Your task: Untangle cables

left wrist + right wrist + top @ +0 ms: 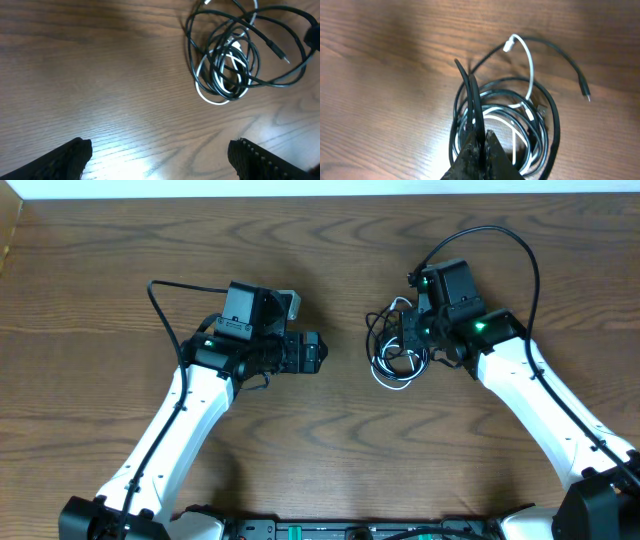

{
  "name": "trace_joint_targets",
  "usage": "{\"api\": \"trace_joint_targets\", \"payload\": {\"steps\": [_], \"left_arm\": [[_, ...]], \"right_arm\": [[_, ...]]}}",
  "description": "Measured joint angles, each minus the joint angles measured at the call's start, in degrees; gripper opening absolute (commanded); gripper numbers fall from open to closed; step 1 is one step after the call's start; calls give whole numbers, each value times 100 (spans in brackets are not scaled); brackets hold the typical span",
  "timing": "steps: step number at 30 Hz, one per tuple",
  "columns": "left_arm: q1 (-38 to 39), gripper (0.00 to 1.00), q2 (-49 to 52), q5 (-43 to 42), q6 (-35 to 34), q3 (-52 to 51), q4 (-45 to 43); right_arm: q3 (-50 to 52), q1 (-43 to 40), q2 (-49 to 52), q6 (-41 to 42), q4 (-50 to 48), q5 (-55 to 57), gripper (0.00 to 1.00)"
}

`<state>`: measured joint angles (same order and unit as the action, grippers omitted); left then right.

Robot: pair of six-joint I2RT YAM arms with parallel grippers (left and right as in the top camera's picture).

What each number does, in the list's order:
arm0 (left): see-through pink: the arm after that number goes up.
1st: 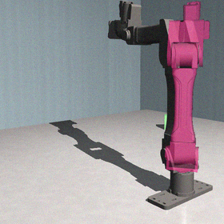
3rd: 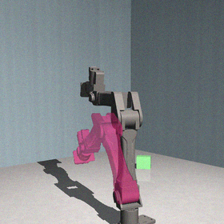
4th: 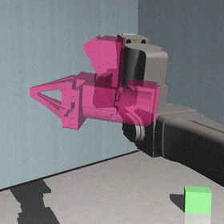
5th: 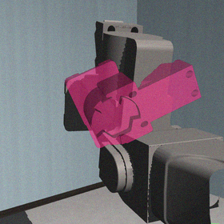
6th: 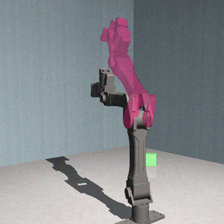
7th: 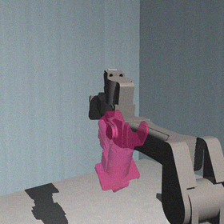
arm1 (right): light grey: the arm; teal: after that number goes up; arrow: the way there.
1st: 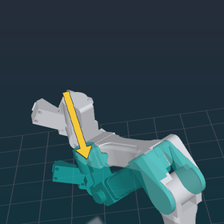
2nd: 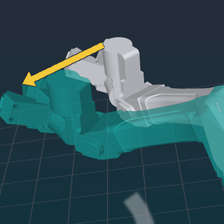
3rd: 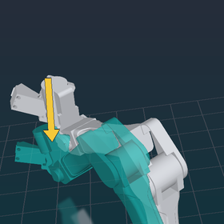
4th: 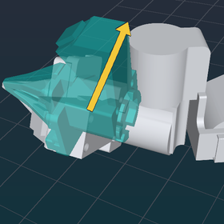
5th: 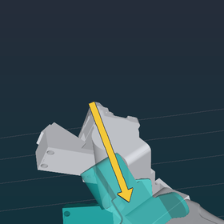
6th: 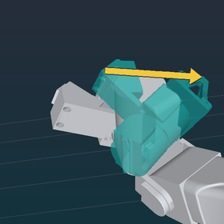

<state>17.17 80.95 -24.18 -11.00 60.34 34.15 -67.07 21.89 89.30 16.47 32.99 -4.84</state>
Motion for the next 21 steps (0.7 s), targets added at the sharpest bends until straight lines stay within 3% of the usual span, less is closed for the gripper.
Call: {"api": "trace_joint_targets", "payload": {"steps": [9, 15, 21], "left_arm": [[553, 92, 922, -164, -83, 0, -382], [577, 93, 997, -164, -101, 0, -466], [577, 92, 997, -164, -101, 0, -463]], "right_arm": [[7, 0, -389, 42, -1047, -997, 2], [0, 0, -579, 52, -656, 114, 1], [0, 0, -579, 52, -619, 424, 2]]}}
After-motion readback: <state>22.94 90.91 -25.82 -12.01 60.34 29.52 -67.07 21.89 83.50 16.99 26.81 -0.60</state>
